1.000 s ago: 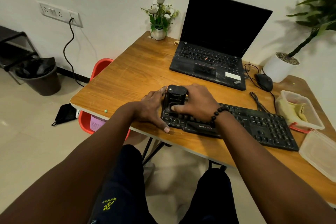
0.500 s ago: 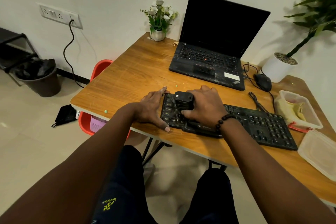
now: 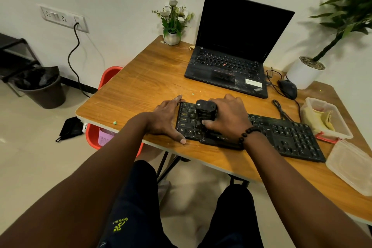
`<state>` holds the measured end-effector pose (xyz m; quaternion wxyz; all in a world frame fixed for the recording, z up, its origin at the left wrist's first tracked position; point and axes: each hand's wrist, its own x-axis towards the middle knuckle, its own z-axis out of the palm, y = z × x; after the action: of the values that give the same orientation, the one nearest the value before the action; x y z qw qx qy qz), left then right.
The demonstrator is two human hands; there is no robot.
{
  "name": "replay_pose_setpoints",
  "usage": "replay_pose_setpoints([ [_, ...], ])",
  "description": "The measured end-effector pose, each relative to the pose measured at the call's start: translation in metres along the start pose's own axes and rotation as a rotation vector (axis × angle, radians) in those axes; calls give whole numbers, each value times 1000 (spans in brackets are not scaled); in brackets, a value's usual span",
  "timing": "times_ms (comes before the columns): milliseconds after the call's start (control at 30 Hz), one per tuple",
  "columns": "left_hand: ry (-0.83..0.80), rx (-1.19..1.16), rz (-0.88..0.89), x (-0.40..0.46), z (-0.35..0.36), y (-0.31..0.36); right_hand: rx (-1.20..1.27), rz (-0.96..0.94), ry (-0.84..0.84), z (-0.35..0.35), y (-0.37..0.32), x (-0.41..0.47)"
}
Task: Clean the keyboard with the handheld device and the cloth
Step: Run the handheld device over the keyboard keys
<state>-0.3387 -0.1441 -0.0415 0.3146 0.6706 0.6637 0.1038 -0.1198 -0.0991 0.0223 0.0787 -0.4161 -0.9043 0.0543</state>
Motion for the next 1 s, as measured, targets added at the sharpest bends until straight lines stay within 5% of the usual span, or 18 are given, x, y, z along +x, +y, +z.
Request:
replay_pose_setpoints([
  [100, -2, -8, 3, 0, 0, 0, 207, 17, -86, 3, -3, -1],
  [233, 4, -12, 5, 0, 1, 0, -22, 98, 87, -6, 9, -2],
  [333, 11, -15, -1, 1, 2, -2, 445, 123, -118, -15, 11, -11],
  [400, 10, -9, 1, 2, 1, -1, 257, 46, -215, -8, 10, -23],
  [500, 10, -6, -9, 2, 2, -1, -137, 19, 60, -7, 20, -27],
  [633, -13, -1, -9, 3, 1, -1, 250, 86, -68, -5, 17, -36],
  [767, -3, -3, -5, 2, 2, -2, -116, 134, 100, -11, 29, -46],
  [900, -11, 14, 1, 4, 1, -4, 371, 278, 102, -11, 31, -57],
  [1000, -30, 9, 0, 3, 0, -2, 149, 248, 86, 6, 25, -71],
])
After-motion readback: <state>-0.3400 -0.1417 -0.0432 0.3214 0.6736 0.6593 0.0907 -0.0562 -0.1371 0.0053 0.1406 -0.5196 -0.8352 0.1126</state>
